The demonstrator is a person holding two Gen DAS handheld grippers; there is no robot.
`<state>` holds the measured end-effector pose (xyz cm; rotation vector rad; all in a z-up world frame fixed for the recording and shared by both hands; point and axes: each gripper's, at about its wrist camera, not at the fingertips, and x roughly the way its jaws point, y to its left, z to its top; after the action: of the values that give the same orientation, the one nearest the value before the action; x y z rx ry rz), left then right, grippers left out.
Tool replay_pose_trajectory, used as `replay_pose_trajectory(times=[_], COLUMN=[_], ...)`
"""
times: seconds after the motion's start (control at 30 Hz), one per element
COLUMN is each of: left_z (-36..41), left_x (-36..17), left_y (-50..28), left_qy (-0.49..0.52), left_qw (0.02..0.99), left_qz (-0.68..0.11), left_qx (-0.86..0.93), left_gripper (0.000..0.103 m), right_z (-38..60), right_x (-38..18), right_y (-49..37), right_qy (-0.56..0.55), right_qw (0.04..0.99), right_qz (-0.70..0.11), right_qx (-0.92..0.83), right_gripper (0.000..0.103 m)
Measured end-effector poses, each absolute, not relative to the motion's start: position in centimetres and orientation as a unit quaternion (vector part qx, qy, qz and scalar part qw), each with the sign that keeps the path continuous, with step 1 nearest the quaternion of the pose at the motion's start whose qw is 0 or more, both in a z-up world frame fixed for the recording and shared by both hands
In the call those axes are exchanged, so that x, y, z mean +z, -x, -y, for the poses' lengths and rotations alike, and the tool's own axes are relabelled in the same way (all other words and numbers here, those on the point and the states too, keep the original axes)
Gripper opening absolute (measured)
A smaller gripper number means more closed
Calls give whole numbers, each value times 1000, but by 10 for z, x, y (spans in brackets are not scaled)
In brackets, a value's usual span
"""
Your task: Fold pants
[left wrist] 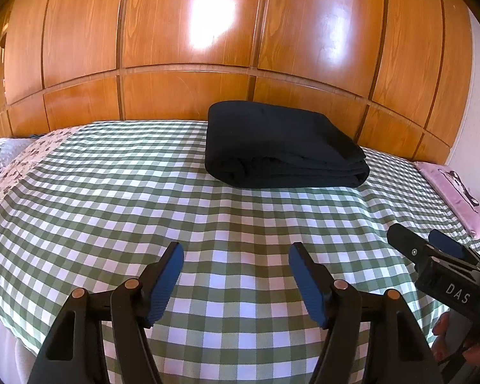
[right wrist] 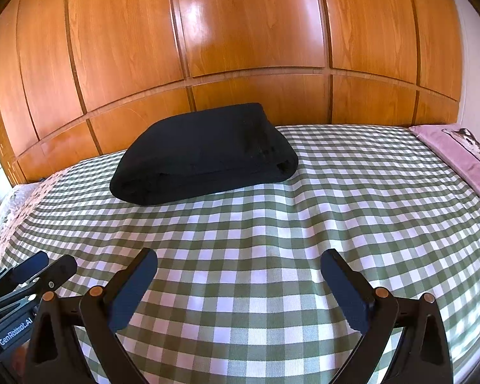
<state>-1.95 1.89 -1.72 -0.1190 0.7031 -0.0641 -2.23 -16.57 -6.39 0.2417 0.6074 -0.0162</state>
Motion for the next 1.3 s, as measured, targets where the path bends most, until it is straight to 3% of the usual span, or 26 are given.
replay_pose_trajectory(times=[1.3], left_z=[-18], left_x=[-26], left_y=[14], left_qy=[62], left_qw=[930], left_qz=[-361], left_qx=[-35], left_gripper=[69], right_z=[167], right_x=[-69], right_y=[18], right_qy=[-122], right_qw=[943], right_qz=[-309], right_qx=[-2], right_gripper=[102])
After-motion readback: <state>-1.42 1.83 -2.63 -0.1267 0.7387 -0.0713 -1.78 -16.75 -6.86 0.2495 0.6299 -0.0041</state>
